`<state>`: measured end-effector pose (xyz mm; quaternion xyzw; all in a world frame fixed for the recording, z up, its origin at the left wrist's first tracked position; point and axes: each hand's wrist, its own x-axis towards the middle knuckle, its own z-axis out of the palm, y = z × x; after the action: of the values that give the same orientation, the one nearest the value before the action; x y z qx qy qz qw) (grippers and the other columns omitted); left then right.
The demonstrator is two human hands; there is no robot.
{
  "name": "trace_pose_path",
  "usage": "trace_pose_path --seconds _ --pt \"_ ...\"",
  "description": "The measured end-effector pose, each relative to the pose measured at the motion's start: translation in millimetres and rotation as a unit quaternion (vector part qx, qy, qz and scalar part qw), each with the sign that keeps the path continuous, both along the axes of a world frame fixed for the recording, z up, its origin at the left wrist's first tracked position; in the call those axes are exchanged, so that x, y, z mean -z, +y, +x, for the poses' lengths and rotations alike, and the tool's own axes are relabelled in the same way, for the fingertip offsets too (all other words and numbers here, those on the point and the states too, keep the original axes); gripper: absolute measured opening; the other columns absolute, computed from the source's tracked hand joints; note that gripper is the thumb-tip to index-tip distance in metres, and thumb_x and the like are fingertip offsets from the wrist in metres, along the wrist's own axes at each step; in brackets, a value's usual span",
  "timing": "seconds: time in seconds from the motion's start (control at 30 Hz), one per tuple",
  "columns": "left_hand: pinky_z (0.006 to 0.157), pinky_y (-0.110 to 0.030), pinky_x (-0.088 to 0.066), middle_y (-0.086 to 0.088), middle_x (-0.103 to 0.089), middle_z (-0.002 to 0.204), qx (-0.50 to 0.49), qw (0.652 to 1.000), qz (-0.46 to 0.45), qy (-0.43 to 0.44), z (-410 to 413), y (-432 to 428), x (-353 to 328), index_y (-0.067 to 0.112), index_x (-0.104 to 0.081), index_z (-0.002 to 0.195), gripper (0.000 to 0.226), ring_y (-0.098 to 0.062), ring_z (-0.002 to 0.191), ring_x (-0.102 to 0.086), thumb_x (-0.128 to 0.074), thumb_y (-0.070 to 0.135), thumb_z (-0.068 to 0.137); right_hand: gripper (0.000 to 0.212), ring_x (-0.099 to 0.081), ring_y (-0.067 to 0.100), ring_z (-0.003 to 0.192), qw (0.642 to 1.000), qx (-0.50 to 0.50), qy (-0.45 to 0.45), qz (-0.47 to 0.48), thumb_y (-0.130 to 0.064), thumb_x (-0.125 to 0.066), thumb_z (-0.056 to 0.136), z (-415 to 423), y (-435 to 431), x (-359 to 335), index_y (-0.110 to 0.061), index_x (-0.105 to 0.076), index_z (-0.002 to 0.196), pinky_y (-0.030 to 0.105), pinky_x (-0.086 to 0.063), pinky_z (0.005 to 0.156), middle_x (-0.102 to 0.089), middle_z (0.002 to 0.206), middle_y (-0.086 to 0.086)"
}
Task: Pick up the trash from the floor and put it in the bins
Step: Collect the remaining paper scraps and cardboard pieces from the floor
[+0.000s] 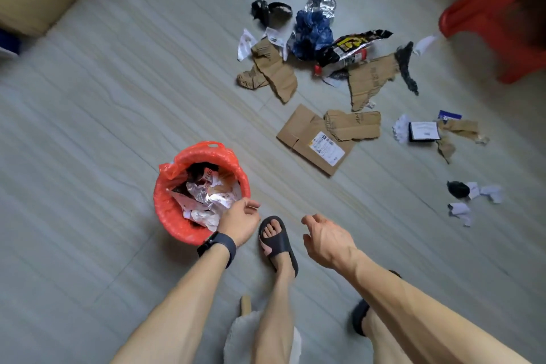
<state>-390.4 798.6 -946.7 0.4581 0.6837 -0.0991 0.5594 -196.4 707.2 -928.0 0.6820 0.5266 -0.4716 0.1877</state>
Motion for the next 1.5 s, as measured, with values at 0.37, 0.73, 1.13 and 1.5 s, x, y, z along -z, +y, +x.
trace_pose_path --seconds 0.37,0.73,1.13,1.5 --pt "0.091 -0.036 -0.051 0.001 -0.069 0.106 0.36 0.933 0.016 -0.02 221.6 -54.3 -12.1 0.031 -0.06 0.107 0.024 -0.025 0.101 -0.063 -0.047 0.024 0.088 0.045 -0.055 0.035 0.119 0.967 0.254 -0.019 -0.006 -0.03 -0.042 0.097 126.1 -118.1 -0.2 -0.015 -0.04 0.139 0.04 -0.047 0.095 -0.052 0.134 0.013" --pt "0.091 -0.035 -0.051 0.004 -0.068 0.108 0.503 0.864 0.028 -0.013 411.8 -171.7 -18.6 0.026 -0.059 0.116 0.028 -0.022 0.103 -0.062 -0.048 0.024 0.091 0.055 -0.048 0.033 0.13 0.883 0.466 -0.03 -0.035 -0.032 -0.047 0.095 286.0 -290.5 15.3 -0.016 -0.035 0.146 0.041 -0.043 0.105 -0.044 0.146 0.011" --pt "0.091 -0.032 -0.047 -0.009 -0.052 0.131 0.654 0.751 0.093 0.009 600.5 -243.7 41.6 0.019 -0.052 0.131 0.042 -0.03 0.111 -0.058 -0.051 0.019 0.09 0.064 -0.05 0.035 0.126 0.764 0.641 -0.068 0.026 -0.044 -0.06 0.09 464.7 -374.6 69.6 -0.015 -0.038 0.142 0.04 -0.041 0.101 -0.049 0.141 0.016" --pt "0.102 -0.045 -0.042 -0.006 -0.019 0.154 0.78 0.6 0.18 0.011 707.3 -244.3 202.7 0.031 -0.027 0.148 0.065 -0.034 0.129 -0.04 -0.057 0.021 0.091 0.088 -0.056 0.036 0.119 0.696 0.717 -0.042 0.003 -0.067 -0.062 0.079 543.2 -352.0 232.2 -0.036 -0.02 0.15 0.039 -0.044 0.098 -0.03 0.149 0.012"
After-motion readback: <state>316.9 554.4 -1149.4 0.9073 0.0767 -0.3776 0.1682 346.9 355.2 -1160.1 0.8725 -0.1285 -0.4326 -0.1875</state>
